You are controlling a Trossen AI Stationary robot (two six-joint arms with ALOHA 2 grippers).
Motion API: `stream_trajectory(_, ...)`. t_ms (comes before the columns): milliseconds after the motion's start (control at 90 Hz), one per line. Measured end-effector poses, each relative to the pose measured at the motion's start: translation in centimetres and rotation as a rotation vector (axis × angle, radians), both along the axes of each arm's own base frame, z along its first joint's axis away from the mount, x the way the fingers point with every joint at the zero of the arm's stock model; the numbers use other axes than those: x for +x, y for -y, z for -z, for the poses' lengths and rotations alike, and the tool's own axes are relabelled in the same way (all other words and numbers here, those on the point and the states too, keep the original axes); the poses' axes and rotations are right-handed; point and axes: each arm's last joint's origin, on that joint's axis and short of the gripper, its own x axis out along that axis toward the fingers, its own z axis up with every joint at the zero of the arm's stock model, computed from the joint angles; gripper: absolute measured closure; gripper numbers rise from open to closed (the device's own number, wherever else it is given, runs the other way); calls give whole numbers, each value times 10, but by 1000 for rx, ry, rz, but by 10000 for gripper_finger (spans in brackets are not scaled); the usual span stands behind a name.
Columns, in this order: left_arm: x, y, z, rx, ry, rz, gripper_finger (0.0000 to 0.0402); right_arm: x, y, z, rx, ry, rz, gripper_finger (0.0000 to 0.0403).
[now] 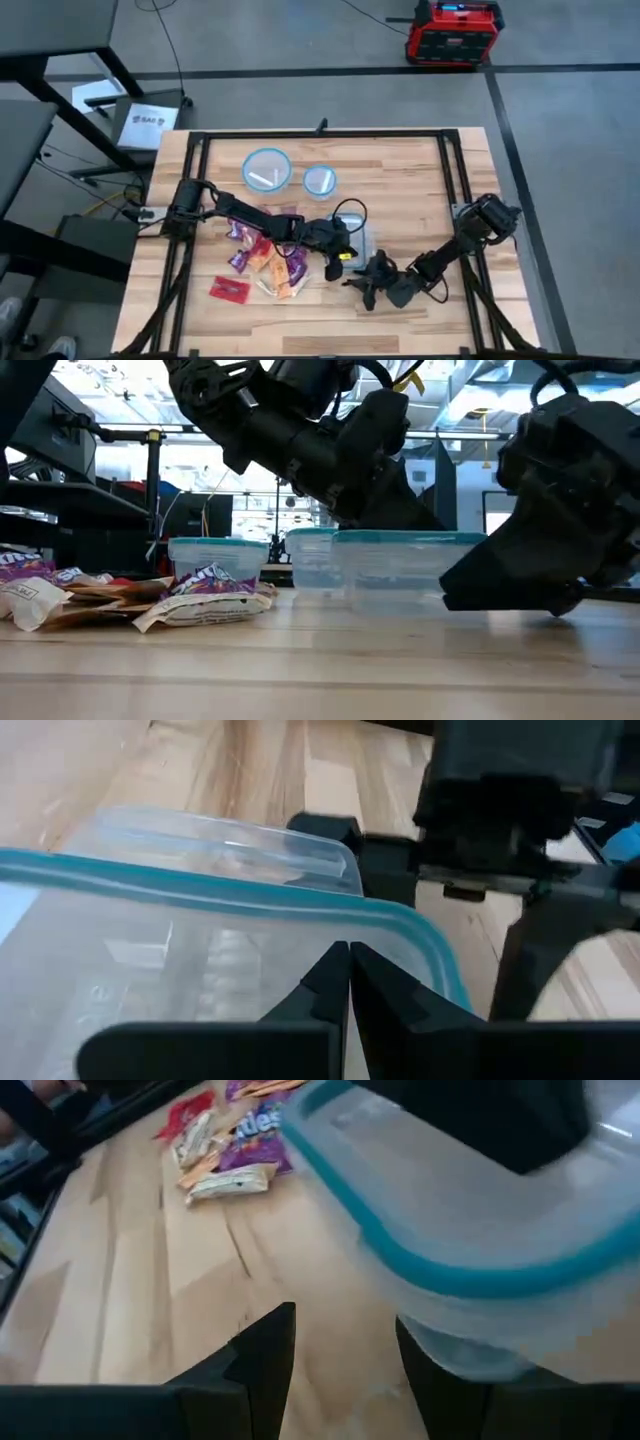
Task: Sort candy
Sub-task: Open the top right transparent bin
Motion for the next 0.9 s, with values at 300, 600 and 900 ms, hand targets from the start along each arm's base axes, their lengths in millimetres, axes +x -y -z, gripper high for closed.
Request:
stream_trajectory(300, 1, 1, 5, 29, -2, -27, 402, 3, 2, -7, -77, 87, 116, 239)
stream_trajectory(600, 5, 4, 18, -3, 7, -39, 402, 3, 3, -9, -194, 84, 126, 239)
stream_trajectory(900, 4, 5, 17, -24, 10, -21, 402, 3, -3, -17, -314, 113, 78, 244)
